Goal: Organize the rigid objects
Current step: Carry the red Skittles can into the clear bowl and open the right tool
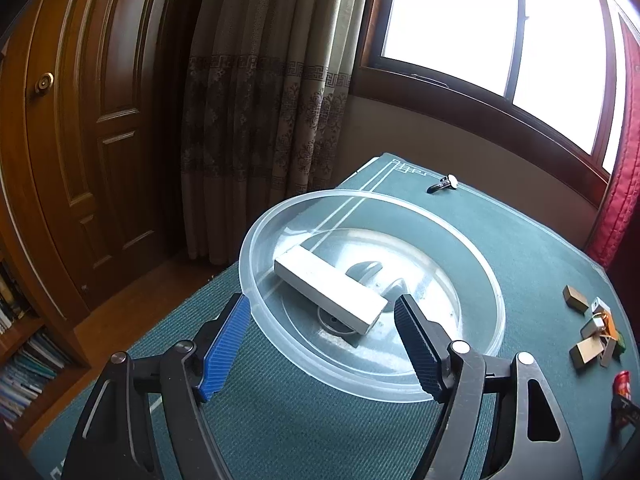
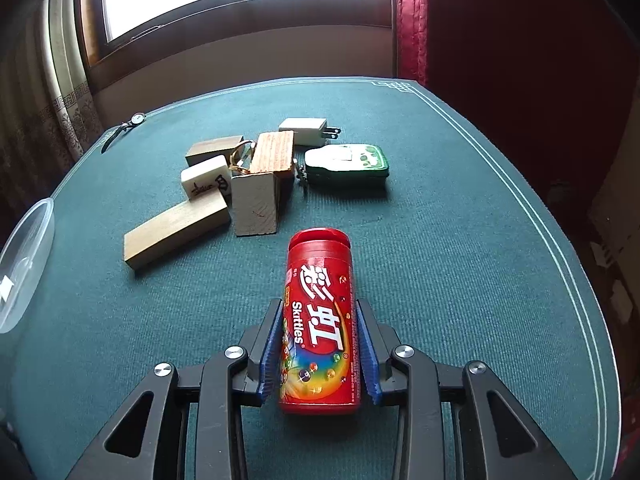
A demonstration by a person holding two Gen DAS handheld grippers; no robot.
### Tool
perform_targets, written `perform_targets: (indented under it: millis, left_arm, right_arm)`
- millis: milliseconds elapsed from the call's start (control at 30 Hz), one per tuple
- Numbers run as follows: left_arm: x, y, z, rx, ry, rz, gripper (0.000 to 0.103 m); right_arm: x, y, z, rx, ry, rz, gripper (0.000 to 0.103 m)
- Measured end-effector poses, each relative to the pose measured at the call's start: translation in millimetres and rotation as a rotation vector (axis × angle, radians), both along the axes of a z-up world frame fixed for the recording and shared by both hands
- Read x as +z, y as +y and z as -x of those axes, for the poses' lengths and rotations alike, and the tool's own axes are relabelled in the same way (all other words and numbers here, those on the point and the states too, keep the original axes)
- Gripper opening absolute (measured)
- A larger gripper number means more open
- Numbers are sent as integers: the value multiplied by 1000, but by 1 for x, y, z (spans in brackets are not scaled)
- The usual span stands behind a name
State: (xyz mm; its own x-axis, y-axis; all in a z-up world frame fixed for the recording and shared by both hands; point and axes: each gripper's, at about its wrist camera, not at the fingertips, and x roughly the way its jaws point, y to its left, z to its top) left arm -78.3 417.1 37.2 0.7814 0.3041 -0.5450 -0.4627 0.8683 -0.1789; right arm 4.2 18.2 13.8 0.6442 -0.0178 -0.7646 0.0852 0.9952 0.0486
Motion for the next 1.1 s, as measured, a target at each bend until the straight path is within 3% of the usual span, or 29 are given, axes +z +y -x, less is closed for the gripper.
perform_targets:
  millis: [200, 500, 767, 1033, 1100]
  left_arm:
    - [-1, 0, 0, 2, -1, 10, 76]
    - [-2, 3, 2, -3, -10, 38, 76]
    - [-7, 10, -1, -3, 2, 82, 76]
    - [-10, 13, -3, -5, 14, 102, 76]
    - [-11, 14, -4, -4, 16, 104, 76]
  right_arm:
    - [17, 29, -2, 98, -5, -126, 37]
    - [52, 120, -17, 330, -48, -214, 37]
    - [68, 201, -31, 492, -68, -236, 37]
    - [69, 252, -50, 571, -54, -261, 37]
    - [68, 258, -55, 573, -48, -277, 44]
